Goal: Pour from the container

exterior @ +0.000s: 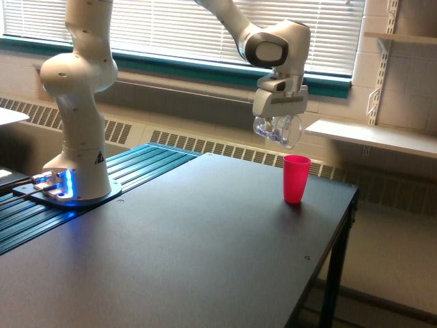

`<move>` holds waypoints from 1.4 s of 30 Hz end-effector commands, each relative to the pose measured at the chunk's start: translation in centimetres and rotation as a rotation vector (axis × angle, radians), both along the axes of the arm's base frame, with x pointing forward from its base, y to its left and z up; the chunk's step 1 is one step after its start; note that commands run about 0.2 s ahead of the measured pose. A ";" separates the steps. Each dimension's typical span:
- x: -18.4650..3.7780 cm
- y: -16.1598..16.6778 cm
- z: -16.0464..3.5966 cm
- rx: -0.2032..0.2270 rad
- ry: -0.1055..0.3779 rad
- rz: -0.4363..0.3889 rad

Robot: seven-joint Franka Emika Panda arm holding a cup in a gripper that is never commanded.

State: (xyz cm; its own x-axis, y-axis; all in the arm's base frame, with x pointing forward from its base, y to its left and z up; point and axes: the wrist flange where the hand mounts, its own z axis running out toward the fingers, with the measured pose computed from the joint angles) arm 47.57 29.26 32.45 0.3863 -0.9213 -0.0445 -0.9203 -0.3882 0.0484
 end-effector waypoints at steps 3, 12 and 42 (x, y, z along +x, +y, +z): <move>0.8 0.6 0.0 0.021 0.043 -0.046; 1.2 0.1 -0.7 0.021 0.109 -0.100; 2.1 1.1 -1.8 0.017 0.218 -0.135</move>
State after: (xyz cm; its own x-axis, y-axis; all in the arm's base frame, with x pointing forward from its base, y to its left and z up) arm 49.80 29.80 30.63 0.2524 -0.9579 -0.1372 -0.9310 -0.2790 0.2355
